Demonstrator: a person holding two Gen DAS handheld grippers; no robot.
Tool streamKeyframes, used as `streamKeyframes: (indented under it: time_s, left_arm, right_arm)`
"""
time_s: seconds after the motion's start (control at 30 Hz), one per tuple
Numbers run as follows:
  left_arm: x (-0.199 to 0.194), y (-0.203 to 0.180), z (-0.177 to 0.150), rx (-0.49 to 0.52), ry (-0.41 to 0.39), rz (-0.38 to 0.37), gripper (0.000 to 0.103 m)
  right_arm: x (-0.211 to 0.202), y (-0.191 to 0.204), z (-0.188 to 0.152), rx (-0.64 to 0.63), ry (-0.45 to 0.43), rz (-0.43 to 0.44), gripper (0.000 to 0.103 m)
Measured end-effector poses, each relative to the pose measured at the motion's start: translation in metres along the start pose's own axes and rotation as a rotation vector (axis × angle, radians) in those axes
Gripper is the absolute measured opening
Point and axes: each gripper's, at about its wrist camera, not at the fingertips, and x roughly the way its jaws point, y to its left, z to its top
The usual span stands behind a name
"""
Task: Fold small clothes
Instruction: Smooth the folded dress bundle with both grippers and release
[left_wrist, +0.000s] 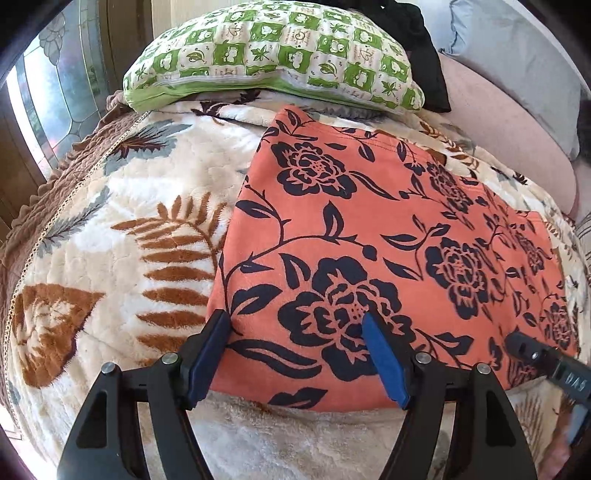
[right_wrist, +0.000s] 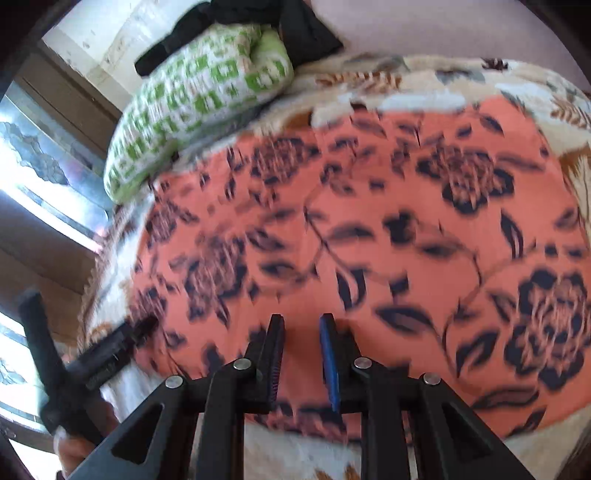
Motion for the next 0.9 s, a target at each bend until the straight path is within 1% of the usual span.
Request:
streamKeyframes:
  time_s: [0.07,0.1,0.17,0.23,0.33,0.37,0.43,0.5,0.57,0.67,0.7,0.73,0.8,0.87,0.9]
  left_arm:
    - [-0.015,0.015,-0.005,-0.063,-0.023,-0.045,0.075]
    - [-0.023,0.025,-0.008,-0.099,-0.037,-0.043,0.075]
    - [-0.036,0.047,-0.015,-0.169,-0.058,-0.01,0.075]
    - [-0.048,0.068,-0.022,-0.233,-0.079,0.021,0.075]
    - [-0.063,0.093,-0.038,-0.321,-0.108,0.012,0.075]
    - [-0.067,0.1,-0.045,-0.363,-0.118,-0.007,0.075]
    - [-0.071,0.112,-0.056,-0.442,-0.13,-0.077,0.075]
    - [-0.071,0.113,-0.06,-0.482,-0.136,-0.135,0.075]
    - [-0.066,0.098,-0.057,-0.45,-0.128,-0.154,0.075]
    - [-0.062,0.071,-0.055,-0.366,-0.132,-0.192,0.075]
    - [-0.059,0.063,-0.053,-0.337,-0.127,-0.201,0.077]
    - [-0.056,0.057,-0.052,-0.32,-0.118,-0.199,0.08]
    - [-0.049,0.051,-0.05,-0.322,-0.115,-0.183,0.081]
    - [-0.041,0.046,-0.048,-0.307,-0.099,-0.143,0.085]
    - [-0.036,0.043,-0.047,-0.292,-0.076,-0.128,0.086]
  right_arm:
    - [-0.015,0.003,-0.025,-0.038,-0.094,-0.012,0.023]
    - [-0.018,0.002,-0.03,-0.041,-0.088,-0.021,0.023]
    - [-0.028,0.0,-0.034,0.0,-0.084,0.003,0.023]
    - [-0.043,-0.001,-0.035,0.038,-0.124,0.052,0.023]
    - [-0.062,0.003,-0.034,0.032,-0.179,0.101,0.023]
    - [-0.065,0.006,-0.034,0.029,-0.192,0.115,0.023]
    - [-0.067,0.011,-0.033,0.021,-0.198,0.145,0.023]
    - [-0.064,0.018,-0.031,0.01,-0.182,0.158,0.023]
    - [-0.062,0.021,-0.033,-0.003,-0.169,0.154,0.023]
    - [-0.06,0.023,-0.036,-0.021,-0.165,0.157,0.023]
    - [-0.059,0.024,-0.036,-0.028,-0.165,0.155,0.023]
    - [-0.059,0.025,-0.035,-0.036,-0.167,0.151,0.023]
    - [-0.058,0.026,-0.034,-0.041,-0.173,0.145,0.023]
    - [-0.056,0.025,-0.032,-0.035,-0.169,0.15,0.023]
    - [-0.054,0.024,-0.03,-0.037,-0.167,0.147,0.023]
